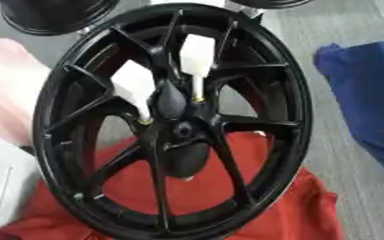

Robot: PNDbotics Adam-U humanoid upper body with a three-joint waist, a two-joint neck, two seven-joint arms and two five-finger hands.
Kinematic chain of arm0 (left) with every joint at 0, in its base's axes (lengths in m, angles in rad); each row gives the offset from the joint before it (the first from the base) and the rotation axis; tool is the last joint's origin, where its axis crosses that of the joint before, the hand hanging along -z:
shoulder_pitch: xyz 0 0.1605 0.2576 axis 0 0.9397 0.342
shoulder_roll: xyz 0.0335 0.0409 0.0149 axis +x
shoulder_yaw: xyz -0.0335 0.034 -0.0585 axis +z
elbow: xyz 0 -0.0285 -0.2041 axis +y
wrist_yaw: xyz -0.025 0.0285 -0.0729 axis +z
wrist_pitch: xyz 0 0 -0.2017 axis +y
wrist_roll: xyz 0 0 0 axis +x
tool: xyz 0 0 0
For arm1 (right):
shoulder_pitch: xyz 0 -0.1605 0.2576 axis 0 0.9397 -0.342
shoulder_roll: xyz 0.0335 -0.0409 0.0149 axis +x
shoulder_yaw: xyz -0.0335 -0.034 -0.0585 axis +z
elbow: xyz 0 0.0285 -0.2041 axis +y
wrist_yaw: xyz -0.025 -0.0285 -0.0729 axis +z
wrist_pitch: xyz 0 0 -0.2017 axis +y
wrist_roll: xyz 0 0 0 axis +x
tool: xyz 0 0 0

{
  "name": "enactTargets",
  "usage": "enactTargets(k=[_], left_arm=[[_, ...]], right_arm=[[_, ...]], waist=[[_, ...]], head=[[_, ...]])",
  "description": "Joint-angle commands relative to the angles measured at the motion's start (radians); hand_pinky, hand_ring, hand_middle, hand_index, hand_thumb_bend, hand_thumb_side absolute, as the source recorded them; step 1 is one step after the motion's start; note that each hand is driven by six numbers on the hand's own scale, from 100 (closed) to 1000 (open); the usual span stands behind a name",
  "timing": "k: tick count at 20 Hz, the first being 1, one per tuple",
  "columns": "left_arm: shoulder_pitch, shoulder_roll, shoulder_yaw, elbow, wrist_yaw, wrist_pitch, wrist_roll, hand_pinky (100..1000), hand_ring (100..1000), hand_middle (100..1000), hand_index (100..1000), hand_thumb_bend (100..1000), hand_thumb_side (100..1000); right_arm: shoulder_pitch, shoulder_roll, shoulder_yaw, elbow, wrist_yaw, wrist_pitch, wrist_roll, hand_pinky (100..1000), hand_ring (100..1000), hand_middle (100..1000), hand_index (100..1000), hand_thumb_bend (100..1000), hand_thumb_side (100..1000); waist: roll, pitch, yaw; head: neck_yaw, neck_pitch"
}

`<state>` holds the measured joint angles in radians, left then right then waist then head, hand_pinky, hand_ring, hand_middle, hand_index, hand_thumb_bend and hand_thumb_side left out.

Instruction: Pull the pin out of the wheel hub.

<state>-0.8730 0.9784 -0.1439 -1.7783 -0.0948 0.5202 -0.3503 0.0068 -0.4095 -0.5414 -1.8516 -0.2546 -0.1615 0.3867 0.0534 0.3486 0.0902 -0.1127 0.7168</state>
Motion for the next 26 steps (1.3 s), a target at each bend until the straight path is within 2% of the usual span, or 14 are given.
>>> enactTargets(k=[1,2,3,4,6,7,8,9,10,12,15,18,22,26], left_arm=[[0.158,0.137,0.12,-0.106,0.046,-0.001,0.105,659,492,287,462,244,100],[0.232,0.146,0.153,-0.13,0.063,0.0,0.145,658,494,293,473,238,100],[0.301,0.141,0.183,-0.148,0.077,0.002,0.187,661,501,312,497,300,100],[0.363,0.128,0.211,-0.165,0.085,0.002,0.231,663,506,326,515,237,100],[0.478,0.075,0.263,-0.196,0.079,-0.007,0.315,681,533,386,585,250,109],[0.527,0.045,0.284,-0.206,0.064,-0.01,0.35,705,575,455,654,274,199],[0.566,0.018,0.3,-0.214,0.05,-0.014,0.374,734,632,539,733,318,345],[0.601,-0.012,0.312,-0.218,0.041,-0.022,0.388,764,703,636,823,411,529],[0.633,-0.04,0.324,-0.22,0.033,-0.031,0.395,777,736,679,866,455,600],[0.681,-0.09,0.348,-0.221,0.01,-0.046,0.406,775,734,676,865,418,642],[0.709,-0.141,0.377,-0.222,0.011,-0.059,0.443,743,688,611,820,352,617],[0.698,-0.155,0.384,-0.222,0.061,-0.09,0.512,717,641,560,782,322,565],[0.658,-0.177,0.37,-0.222,0.152,-0.151,0.612,688,597,512,745,287,550],[0.605,-0.263,0.349,-0.222,0.266,-0.205,0.698,671,576,491,729,262,580]], right_arm=[[-0.009,-0.017,-0.027,-0.031,-0.018,0.004,-0.022,841,526,509,747,100,559],[-0.009,-0.015,-0.028,-0.034,-0.021,0.004,-0.025,841,526,509,747,100,559],[-0.009,-0.013,-0.03,-0.035,-0.022,0.003,-0.027,841,525,508,747,100,559],[-0.009,-0.01,-0.031,-0.036,-0.022,0.003,-0.028,841,525,508,747,100,560],[-0.009,-0.003,-0.032,-0.035,-0.022,0.003,-0.029,841,525,508,747,100,561],[-0.009,0.0,-0.033,-0.034,-0.021,0.002,-0.03,841,525,508,747,100,561],[-0.009,0.002,-0.034,-0.034,-0.021,0.002,-0.03,841,525,508,747,100,560],[-0.009,0.003,-0.034,-0.034,-0.021,0.001,-0.031,841,525,508,747,100,559],[-0.008,0.004,-0.035,-0.034,-0.022,-0.001,-0.031,841,525,508,747,100,559],[-0.008,0.006,-0.035,-0.034,-0.024,-0.003,-0.032,841,525,508,747,100,558],[-0.006,0.007,-0.035,-0.033,-0.026,-0.007,-0.032,841,525,508,747,100,557],[-0.007,0.006,-0.033,-0.031,-0.028,-0.006,-0.029,841,525,508,747,100,557],[-0.008,0.004,-0.03,-0.029,-0.03,-0.006,-0.024,841,525,508,747,100,556],[-0.011,0.004,-0.027,-0.026,-0.033,-0.005,-0.02,841,525,508,747,100,558]], waist=[[-0.011,-0.013,0.004],[-0.015,-0.012,0.005],[-0.019,-0.01,0.006],[-0.022,-0.008,0.006],[-0.028,-0.006,0.009],[-0.031,-0.005,0.009],[-0.033,-0.004,0.01],[-0.036,-0.003,0.01],[-0.039,-0.002,0.01],[-0.043,-0.002,0.011],[-0.048,-0.003,0.013],[-0.049,-0.007,0.015],[-0.05,-0.01,0.013],[-0.051,-0.01,0.012]], head=[[-0.024,0.0],[-0.027,-0.001],[-0.031,-0.003],[-0.034,-0.004],[-0.041,-0.007],[-0.044,-0.01],[-0.046,-0.013],[-0.048,-0.015],[-0.049,-0.017],[-0.051,-0.02],[-0.051,-0.023],[-0.048,-0.025],[-0.043,-0.026],[-0.038,-0.027]])
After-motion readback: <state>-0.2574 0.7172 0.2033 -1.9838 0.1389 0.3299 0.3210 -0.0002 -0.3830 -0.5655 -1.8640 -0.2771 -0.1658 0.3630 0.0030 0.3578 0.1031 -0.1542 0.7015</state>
